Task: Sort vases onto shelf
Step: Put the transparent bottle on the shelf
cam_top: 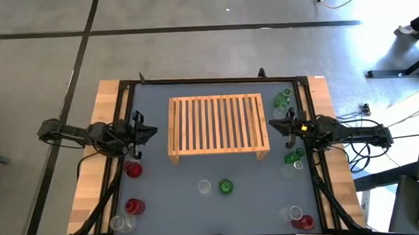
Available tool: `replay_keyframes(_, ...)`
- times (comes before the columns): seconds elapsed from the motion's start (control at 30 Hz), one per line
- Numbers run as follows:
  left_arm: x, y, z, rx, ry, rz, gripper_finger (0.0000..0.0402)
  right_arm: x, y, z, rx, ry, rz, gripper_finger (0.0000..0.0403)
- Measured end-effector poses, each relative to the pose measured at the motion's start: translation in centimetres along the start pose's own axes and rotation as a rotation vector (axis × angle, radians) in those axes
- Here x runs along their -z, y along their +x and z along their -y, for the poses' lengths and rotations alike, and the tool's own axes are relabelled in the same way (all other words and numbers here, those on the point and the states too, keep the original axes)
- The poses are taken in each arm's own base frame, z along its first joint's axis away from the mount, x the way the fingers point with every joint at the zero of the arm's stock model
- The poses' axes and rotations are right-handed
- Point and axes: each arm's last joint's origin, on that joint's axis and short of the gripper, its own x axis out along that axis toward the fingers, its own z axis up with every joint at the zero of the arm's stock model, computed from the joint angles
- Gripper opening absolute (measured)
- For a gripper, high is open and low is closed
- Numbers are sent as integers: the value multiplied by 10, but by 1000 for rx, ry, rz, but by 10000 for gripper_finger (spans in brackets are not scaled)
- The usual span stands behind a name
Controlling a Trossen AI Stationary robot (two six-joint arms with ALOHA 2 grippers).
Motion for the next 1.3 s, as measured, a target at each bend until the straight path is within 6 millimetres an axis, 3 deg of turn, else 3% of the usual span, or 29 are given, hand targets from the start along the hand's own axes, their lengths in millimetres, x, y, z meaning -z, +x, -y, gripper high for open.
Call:
replay_keyframes(0.17,-16,-1,-6,-114,118,150,37,-4,0,1,70,-87,51,5)
replay_keyframes(0.3,-18,0,-11,-184,243,164,37,-13,1,1,169,-121,13,5)
replay_keyframes(0.47,-19,2,-18,-243,262,181,37,-48,7,-10,262,-186,-2,5)
replay_keyframes(0.7,-21,2,-22,-269,280,200,37,-103,22,-24,595,-272,-176,5)
replay_keyframes(0.9,-18,3,-23,-272,269,169,37,-142,26,-36,761,-176,-311,9)
replay_keyframes(1.03,-14,4,-23,-261,282,132,37,-145,29,-38,837,-63,-415,45)
replay_keyframes(1.3,-12,4,-23,-259,290,105,37,-134,44,-31,947,-52,-599,180)
